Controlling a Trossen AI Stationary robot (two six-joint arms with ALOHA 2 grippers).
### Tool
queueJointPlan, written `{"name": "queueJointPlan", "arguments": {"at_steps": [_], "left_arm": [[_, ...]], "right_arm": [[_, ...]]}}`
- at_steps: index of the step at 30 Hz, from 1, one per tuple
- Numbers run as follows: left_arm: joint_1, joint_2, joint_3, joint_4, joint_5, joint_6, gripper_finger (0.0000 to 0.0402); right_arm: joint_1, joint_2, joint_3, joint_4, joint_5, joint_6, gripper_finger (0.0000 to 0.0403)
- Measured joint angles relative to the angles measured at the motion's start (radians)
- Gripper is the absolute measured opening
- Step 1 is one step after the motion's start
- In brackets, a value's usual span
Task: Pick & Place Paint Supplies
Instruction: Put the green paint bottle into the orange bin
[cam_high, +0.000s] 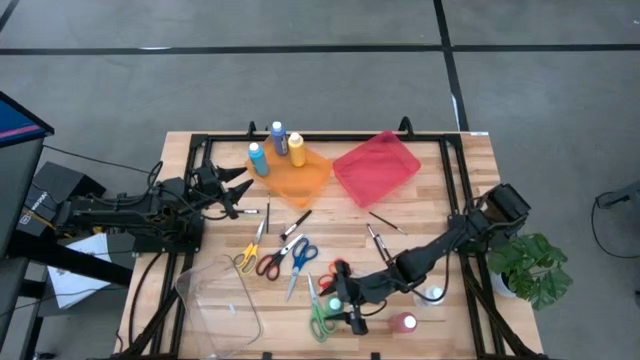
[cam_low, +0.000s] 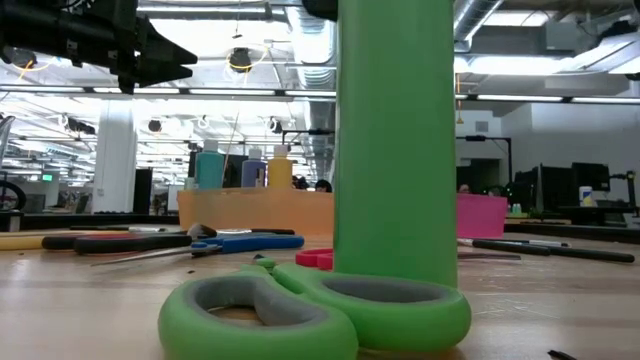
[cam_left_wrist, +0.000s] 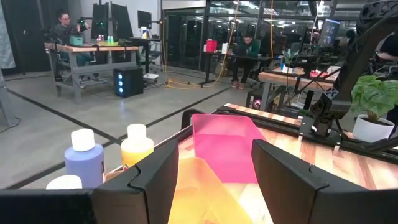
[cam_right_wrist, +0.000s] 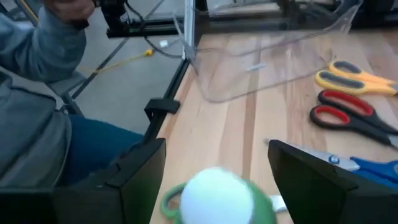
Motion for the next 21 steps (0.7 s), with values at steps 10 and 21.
{"name": "queueJointPlan", "arguments": {"at_steps": [10,21], "left_arm": [[0.000,0.000,0.000,0.000,0.000,0.000,0.0200],[0.000,0.000,0.000,0.000,0.000,0.000,0.0200]], "right_arm": [[0.003,0.005,0.001,0.003,0.003,-0.008,0.0250],[0.015,0.004,0.001,-0.029,0.050,-0.013,0.0134]]}}
